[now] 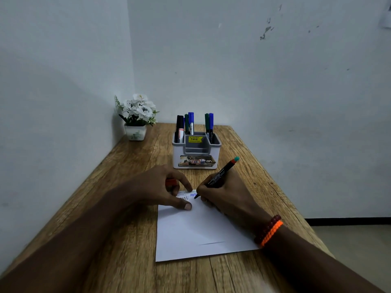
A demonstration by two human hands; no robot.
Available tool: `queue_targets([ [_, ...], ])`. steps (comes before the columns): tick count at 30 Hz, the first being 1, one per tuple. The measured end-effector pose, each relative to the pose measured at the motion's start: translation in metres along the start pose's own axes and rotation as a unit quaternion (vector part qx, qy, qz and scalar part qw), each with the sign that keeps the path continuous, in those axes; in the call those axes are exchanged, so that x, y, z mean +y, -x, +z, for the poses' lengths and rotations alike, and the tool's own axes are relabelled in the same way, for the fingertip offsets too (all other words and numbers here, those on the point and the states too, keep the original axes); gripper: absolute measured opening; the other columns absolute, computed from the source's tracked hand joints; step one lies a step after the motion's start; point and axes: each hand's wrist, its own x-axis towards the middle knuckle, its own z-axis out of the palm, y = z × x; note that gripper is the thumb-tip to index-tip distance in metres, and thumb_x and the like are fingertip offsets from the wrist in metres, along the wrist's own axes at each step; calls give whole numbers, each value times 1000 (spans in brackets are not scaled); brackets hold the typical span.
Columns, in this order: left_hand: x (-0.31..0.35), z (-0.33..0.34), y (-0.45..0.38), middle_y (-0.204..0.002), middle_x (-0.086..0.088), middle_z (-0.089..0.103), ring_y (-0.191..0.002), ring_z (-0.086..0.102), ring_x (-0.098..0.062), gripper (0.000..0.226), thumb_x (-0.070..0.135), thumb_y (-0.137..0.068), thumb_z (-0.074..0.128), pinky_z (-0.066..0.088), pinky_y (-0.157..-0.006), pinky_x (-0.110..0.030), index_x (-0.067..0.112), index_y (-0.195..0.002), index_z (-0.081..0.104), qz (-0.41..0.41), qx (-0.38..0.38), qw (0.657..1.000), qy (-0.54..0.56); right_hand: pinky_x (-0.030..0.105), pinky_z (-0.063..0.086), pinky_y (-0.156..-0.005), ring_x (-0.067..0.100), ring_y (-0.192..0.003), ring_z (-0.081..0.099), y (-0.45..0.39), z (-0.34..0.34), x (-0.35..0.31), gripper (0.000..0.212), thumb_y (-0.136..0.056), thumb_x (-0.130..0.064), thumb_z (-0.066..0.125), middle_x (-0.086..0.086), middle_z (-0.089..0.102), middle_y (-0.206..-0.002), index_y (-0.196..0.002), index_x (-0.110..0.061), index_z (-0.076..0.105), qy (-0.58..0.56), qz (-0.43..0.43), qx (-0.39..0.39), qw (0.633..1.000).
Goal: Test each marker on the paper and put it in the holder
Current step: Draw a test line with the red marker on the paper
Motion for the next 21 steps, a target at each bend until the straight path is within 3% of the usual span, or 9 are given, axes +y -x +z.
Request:
queue_targets([
  [9,-2,0,-1,-81,11,68,-70,58,4,50,64,-68,83,41,-57,-10,41,-111,72,-4,-2,1000,0,25,54,-54,12,-56,66,-1,1,2,6,-86,-8,79,9,73,-67,-82,-5,75,17,0,0,1000],
  [12,-3,1,-1,-82,9,69,-70,59,2,52,65,-67,82,43,-56,-10,41,-111,72,-4,1,1000,1,28,56,-56,14,-57,66,-2,1,2,6,-85,-6,79,15,74,-72,-85,-4,73,14,3,15,1000],
  [21,-1,0,0,-81,7,69,-67,57,2,50,62,-69,83,42,-56,-10,39,-111,72,-4,-4,1000,6,26,55,-54,13,-56,67,-1,2,3,10,-86,-11,80,14,74,-70,-84,-2,75,28,4,14,1000],
])
